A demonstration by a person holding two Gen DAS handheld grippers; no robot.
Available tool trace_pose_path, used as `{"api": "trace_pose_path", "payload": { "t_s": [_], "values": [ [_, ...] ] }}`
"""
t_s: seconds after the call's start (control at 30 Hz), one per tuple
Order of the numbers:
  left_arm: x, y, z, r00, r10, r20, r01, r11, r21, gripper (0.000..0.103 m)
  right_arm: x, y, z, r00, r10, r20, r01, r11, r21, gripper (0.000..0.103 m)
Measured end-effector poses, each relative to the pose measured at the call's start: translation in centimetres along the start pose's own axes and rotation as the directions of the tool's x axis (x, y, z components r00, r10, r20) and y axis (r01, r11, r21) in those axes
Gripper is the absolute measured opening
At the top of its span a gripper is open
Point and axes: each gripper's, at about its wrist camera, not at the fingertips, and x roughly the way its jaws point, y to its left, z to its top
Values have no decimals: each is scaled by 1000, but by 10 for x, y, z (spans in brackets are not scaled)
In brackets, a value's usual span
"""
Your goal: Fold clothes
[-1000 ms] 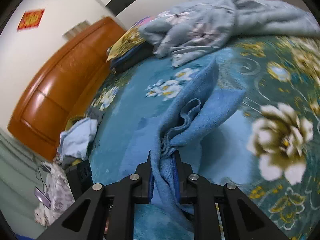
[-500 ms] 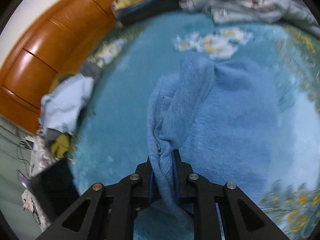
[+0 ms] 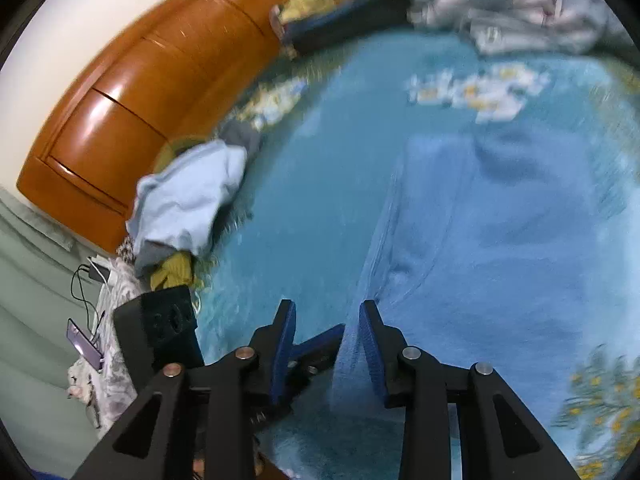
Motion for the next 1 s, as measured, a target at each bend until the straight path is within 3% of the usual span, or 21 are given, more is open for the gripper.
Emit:
{"api": "trace_pose_path", "payload": {
  "t_s": [0.13,0.2,0.23,0.3,0.4,0.5,0.67,0.73,0.77,0.9,1.0],
  "values": [
    [-9,-1,21,999,-6,40,5,1000,20,12,-37,-17,-8,994,-41,97,39,999,21,41],
    [-4,-6,41,999,-14,42,12,999,46,29,-44,-23,-22,994,-49,94,47,999,16,43],
    [2,-11,50,999,-9,36,6,997,72,32,-44,-25,-29,995,-43,85,43,999,8,43],
    [15,-21,66,1000,7,23,-10,992,123,34,-42,-26,-41,998,-27,63,29,999,-16,45],
    [42,-30,89,999,18,-45,-9,984,178,35,-41,-22,-51,995,-80,52,85,992,-98,56],
    [66,-33,102,990,40,-134,-11,979,206,35,-36,-12,-52,991,-124,57,133,971,-199,57],
    [88,-27,115,970,-22,-240,66,982,175,35,-18,-3,-47,981,-185,55,193,925,-326,57],
    [92,-27,117,967,-30,-252,77,981,180,16,-11,-4,-46,984,-174,41,177,923,-341,56],
    [94,-27,118,966,-33,-257,82,980,183,7,-10,-5,-46,985,-167,35,169,924,-343,55],
    [93,-38,128,963,-83,-258,141,967,213,5,-9,-6,-45,987,-160,35,162,924,-347,21],
    [80,-46,142,963,-152,-224,201,955,217,5,-15,-1,-44,988,-145,52,154,919,-363,18]
  ]
}}
